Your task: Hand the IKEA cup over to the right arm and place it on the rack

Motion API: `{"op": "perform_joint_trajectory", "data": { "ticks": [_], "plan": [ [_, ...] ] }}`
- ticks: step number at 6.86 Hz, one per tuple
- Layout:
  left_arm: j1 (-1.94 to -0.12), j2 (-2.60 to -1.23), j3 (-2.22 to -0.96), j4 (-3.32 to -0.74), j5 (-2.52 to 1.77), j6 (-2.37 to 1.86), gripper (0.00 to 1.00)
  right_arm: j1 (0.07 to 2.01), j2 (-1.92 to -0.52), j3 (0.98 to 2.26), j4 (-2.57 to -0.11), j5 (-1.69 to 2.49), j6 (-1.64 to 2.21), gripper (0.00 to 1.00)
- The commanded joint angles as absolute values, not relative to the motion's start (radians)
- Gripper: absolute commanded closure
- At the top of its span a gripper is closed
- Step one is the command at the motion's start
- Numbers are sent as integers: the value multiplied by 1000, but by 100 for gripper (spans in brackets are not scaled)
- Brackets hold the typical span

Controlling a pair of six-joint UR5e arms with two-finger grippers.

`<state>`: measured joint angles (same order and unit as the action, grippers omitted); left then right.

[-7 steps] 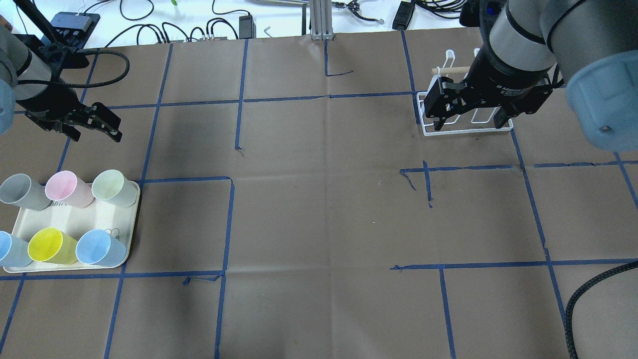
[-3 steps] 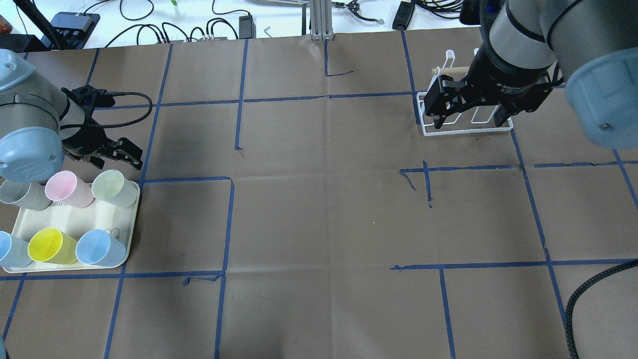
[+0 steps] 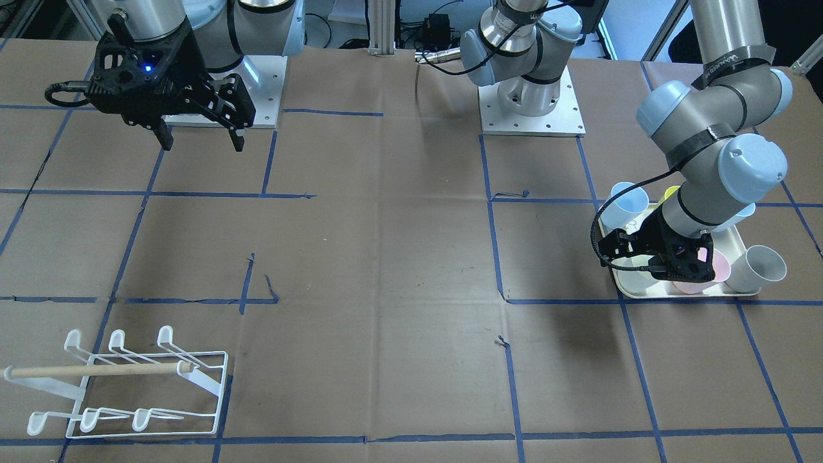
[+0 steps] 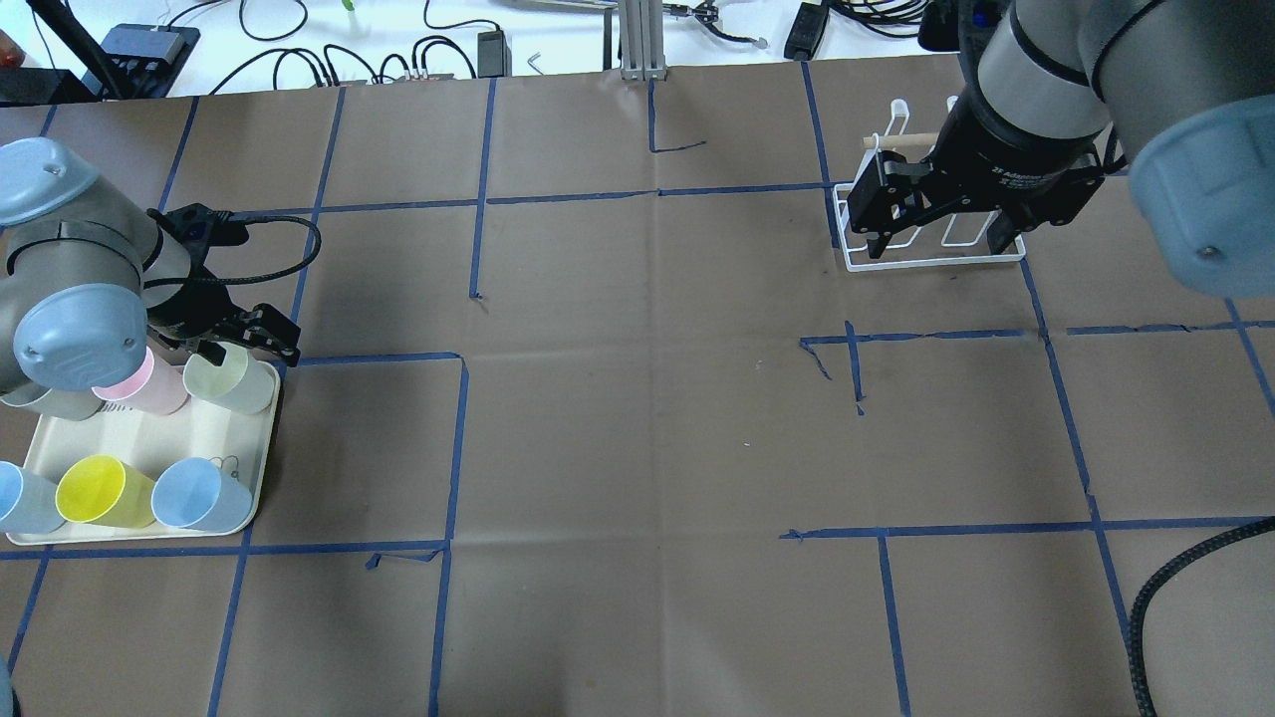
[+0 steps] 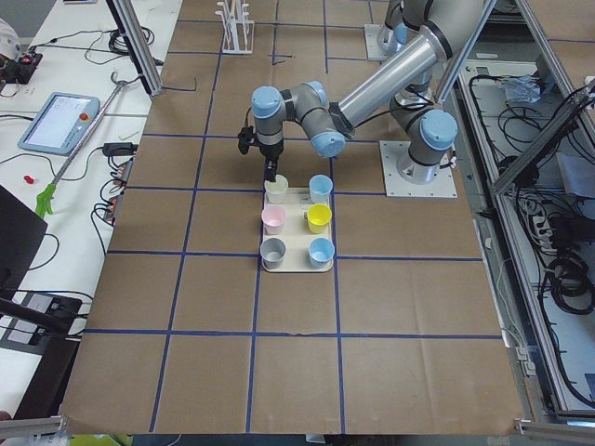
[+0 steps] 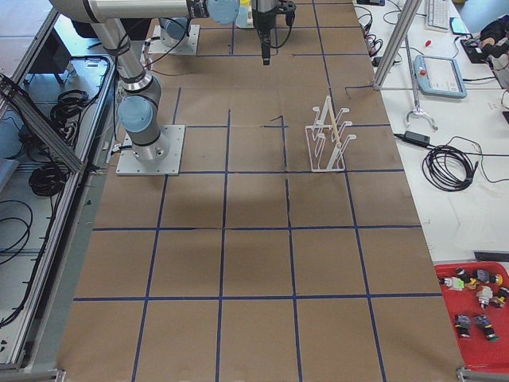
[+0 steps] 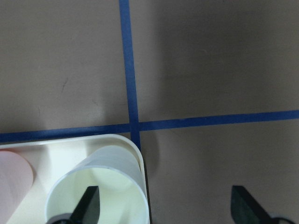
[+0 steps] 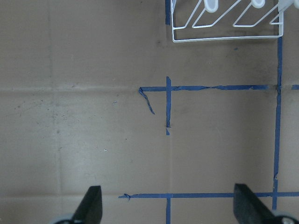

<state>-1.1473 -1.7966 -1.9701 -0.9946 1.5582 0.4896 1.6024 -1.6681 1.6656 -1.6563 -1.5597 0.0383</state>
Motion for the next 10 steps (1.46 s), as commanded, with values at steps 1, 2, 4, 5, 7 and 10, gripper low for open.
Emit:
{"op": "perform_joint_trajectory", "data": {
  "ticks": [1, 2, 4, 5, 7, 10],
  "plan": [
    [-1102, -1802, -1996, -979, 1562, 491, 1, 1601, -1669, 1666, -1655, -1560, 38, 0],
    [-1098, -1799, -1996, -980, 1565, 492, 1, 1601, -1667, 1669, -1655, -1560, 37, 0],
    [-1098, -1798, -2002, -977, 1563, 502, 26, 1601, -1667, 1670, -1655, -1559, 38, 0],
    [-1101, -1795, -1996, -965, 1562, 508, 52, 1603, -1669, 1672, -1655, -1559, 38, 0],
    [-1103, -1792, -1985, -965, 1555, 511, 96, 1603, -1669, 1672, -1657, -1559, 38, 0],
    [-1103, -1769, -1956, -966, 1557, 515, 100, 1603, -1669, 1671, -1657, -1557, 40, 0]
  ]
}}
